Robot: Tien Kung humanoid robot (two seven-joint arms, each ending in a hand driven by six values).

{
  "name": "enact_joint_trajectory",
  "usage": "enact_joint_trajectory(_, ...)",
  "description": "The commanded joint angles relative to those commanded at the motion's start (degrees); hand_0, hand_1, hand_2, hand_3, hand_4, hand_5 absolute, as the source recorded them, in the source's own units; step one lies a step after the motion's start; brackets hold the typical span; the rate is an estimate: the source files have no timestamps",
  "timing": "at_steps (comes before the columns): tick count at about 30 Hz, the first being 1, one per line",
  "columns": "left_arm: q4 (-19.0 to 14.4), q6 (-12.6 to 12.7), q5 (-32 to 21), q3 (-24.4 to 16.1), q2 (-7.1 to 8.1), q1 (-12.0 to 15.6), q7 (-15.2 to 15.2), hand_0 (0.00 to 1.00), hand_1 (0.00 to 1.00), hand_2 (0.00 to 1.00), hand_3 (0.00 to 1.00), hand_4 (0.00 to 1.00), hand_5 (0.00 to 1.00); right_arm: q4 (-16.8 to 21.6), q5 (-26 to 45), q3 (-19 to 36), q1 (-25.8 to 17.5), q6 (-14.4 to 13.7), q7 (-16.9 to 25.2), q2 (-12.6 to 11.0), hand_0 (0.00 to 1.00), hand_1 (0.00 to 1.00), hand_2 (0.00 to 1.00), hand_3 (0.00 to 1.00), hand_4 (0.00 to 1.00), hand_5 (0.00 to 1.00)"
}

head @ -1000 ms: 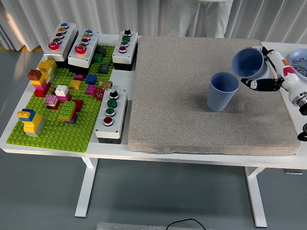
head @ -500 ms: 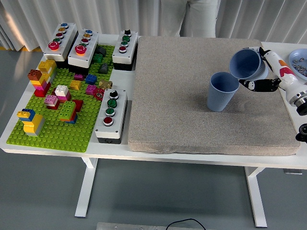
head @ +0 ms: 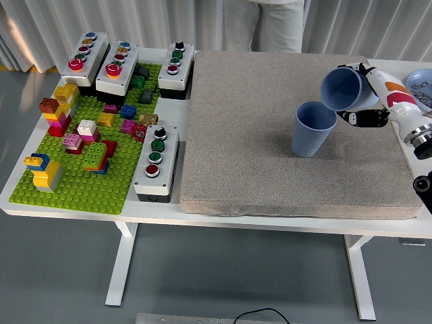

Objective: Pick cup pour cup place

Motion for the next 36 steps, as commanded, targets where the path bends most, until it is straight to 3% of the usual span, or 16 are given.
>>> enact_joint_trajectory(14, 0.0, 0.03, -0.05, -0.06, -0.02, -0.12, 0.04, 0.726, 0.78, 0.823, 0.691, 0.505, 0.949, 1.33, -3.31, -2.18, 0.46, -3.89, -2.42, 0.03, 0.79, 0.637, 0.532, 0.574, 0.656, 0.065)
enact_joint_trajectory(36, 0.0, 0.0, -0.16, -0.1, -0.03, -0.11, 0.08, 0.727, 0.78, 0.823, 0.69, 0.506, 0.948, 1.37, -3.23, -4.51, 0.37, -7.71, -1.33, -0.39, 0.802, 0.636, 0.531, 0.569, 0.636, 0.041)
